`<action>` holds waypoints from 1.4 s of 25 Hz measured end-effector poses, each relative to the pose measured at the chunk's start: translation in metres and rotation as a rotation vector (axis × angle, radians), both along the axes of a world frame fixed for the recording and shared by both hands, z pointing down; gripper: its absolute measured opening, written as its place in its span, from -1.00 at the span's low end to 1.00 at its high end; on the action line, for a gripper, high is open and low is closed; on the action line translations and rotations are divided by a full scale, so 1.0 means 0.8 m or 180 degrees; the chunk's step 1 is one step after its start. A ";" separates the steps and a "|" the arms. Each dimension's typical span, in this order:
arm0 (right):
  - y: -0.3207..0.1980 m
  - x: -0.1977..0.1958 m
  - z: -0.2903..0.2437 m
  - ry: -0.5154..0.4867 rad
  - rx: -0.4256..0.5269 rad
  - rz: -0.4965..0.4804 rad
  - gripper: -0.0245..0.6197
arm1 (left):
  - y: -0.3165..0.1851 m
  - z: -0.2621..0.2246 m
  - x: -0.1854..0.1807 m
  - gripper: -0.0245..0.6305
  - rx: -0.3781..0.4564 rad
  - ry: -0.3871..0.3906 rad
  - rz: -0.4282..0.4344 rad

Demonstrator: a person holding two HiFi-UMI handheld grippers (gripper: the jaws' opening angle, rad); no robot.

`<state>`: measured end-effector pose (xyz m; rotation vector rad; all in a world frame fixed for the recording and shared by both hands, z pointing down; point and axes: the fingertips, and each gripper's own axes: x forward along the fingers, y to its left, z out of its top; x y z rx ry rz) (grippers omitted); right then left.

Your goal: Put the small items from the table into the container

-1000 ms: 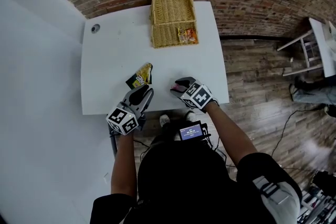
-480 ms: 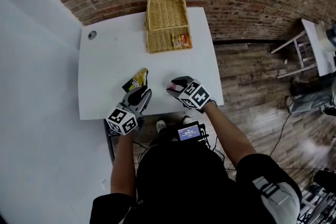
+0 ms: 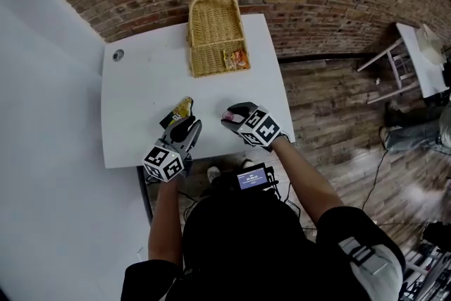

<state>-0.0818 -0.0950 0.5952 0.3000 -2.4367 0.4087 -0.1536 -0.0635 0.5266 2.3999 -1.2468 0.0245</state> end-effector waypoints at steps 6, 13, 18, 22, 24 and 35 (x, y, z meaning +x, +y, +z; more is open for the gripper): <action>-0.011 -0.002 -0.006 -0.0040 0.0010 0.0034 -0.37 | -0.007 0.000 0.002 -0.67 0.0002 -0.0002 0.0010; -0.035 -0.010 -0.019 -0.0106 0.0048 0.0049 -0.37 | -0.021 -0.004 0.000 -0.67 -0.0004 -0.0003 -0.0013; -0.060 -0.023 -0.027 -0.0137 0.0113 0.0028 -0.37 | -0.036 -0.005 -0.005 -0.66 -0.0007 -0.0022 0.0003; -0.078 -0.034 -0.031 -0.0152 0.0134 0.0017 -0.37 | -0.051 -0.006 -0.010 -0.66 -0.0008 -0.0030 0.0015; -0.087 -0.040 -0.033 -0.0159 0.0142 0.0011 -0.37 | -0.059 -0.006 -0.012 -0.67 -0.0008 -0.0034 0.0025; -0.132 -0.063 -0.036 -0.0267 0.0148 0.0121 -0.37 | -0.094 0.000 -0.019 -0.67 -0.0016 -0.0037 0.0049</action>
